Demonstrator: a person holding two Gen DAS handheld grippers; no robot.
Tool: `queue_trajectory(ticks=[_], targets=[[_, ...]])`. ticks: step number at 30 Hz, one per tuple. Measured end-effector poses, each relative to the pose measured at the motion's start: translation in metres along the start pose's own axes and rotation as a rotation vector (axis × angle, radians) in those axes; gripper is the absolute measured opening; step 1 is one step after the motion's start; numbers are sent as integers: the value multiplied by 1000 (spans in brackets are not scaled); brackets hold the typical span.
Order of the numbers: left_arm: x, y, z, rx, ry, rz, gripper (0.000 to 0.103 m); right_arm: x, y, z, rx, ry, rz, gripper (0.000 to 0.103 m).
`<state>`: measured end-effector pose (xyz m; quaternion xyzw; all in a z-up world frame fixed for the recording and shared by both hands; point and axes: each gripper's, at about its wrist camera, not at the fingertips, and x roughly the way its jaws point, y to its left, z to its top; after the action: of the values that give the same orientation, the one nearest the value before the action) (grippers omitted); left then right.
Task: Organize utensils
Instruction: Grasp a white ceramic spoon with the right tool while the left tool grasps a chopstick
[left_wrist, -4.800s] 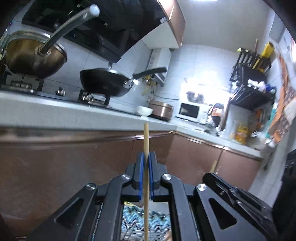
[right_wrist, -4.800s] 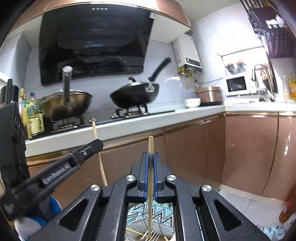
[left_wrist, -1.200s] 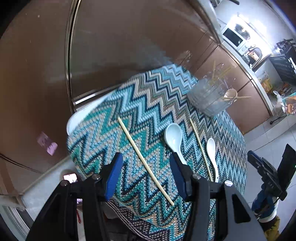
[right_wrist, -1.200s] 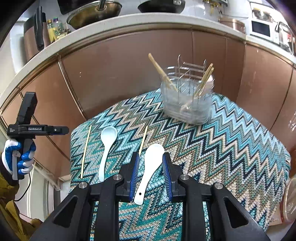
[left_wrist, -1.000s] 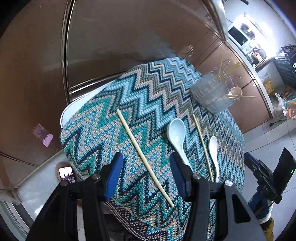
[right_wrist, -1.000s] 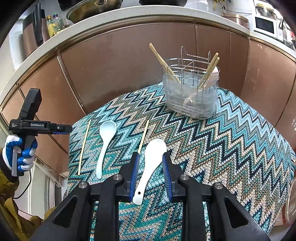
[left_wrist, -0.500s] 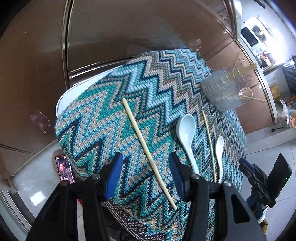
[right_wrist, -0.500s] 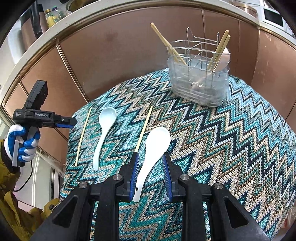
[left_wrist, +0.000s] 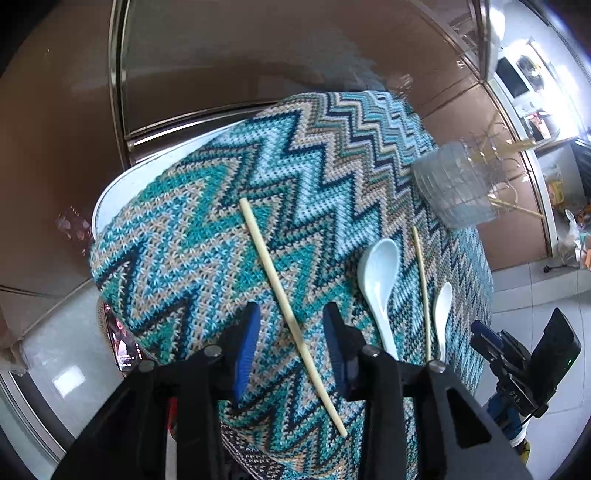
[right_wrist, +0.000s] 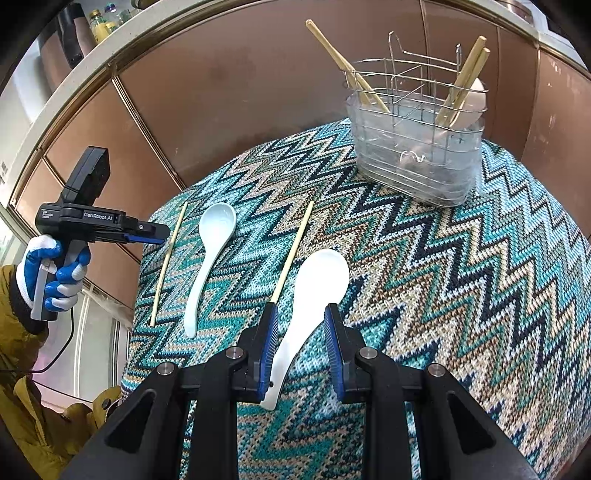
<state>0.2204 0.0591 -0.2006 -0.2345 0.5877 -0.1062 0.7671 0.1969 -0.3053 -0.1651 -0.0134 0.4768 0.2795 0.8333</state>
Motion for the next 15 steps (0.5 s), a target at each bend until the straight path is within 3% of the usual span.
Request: queue_trajectory(ticks=[15], targets=[[14, -2, 12, -5, 17, 61, 17, 52, -31, 32, -12, 98, 39, 26]])
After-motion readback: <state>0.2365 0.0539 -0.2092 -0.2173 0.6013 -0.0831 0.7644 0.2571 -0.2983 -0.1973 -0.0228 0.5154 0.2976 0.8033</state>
